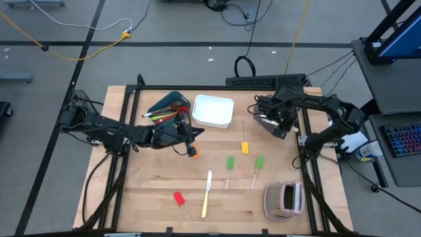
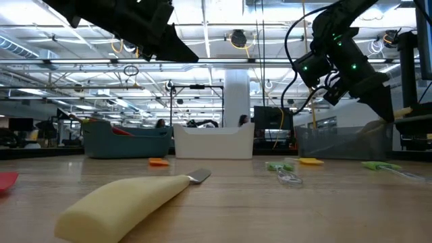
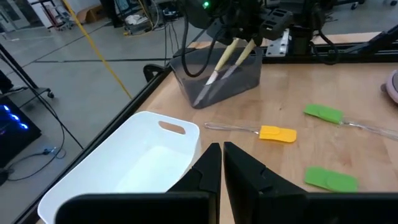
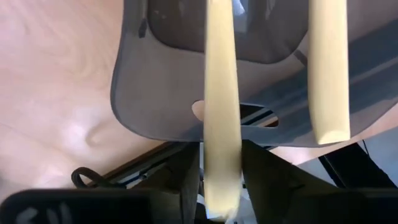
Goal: Pick & Place Kitchen Items
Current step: Put the left yellow knife into the black bin, then put the yellow knife into the black bin
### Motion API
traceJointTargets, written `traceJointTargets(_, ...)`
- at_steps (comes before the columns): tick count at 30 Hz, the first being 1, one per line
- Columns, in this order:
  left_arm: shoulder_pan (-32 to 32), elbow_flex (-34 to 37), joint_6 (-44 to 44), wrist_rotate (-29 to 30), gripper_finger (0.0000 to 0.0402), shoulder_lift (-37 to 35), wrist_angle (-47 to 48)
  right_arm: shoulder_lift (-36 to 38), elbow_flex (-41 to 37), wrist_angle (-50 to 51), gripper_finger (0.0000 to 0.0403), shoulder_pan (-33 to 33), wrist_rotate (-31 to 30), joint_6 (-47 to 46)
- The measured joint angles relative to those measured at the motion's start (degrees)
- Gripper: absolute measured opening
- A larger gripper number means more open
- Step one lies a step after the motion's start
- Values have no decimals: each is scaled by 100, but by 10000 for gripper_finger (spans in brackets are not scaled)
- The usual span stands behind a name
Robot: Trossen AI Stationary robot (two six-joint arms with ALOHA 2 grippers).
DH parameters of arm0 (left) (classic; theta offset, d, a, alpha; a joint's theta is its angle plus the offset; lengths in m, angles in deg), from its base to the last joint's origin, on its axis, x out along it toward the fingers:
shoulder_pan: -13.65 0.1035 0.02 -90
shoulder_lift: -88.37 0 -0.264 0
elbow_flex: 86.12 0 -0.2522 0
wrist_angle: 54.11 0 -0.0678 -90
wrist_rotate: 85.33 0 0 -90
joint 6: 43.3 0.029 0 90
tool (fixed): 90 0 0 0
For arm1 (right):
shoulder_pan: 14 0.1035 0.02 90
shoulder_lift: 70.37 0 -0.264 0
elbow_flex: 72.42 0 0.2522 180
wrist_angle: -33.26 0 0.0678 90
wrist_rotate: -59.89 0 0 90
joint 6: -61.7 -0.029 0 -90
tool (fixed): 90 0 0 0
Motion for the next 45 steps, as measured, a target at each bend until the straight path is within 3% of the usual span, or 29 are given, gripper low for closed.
traceJointTargets(7, -2, 0, 0, 0, 24, 0, 0, 0, 2, 3, 118, 4, -575, -2)
traceJointTargets(17, -7, -2, -99, -2, 24, 0, 2, 86, 440, 722, 117, 208, -551, -467)
traceJointTargets(24, -7, -1, -262, -16, 24, 0, 19, 584, 461, 729, 116, 686, -537, -1164)
traceJointTargets(32, -17, -2, -983, -28, 24, 0, 214, 1232, 461, 85, 105, 1442, -92, -1946)
traceJointTargets(45, -17, 0, -2061, -400, 24, 0, 485, 1469, 461, -1132, 105, 2215, -90, -1966)
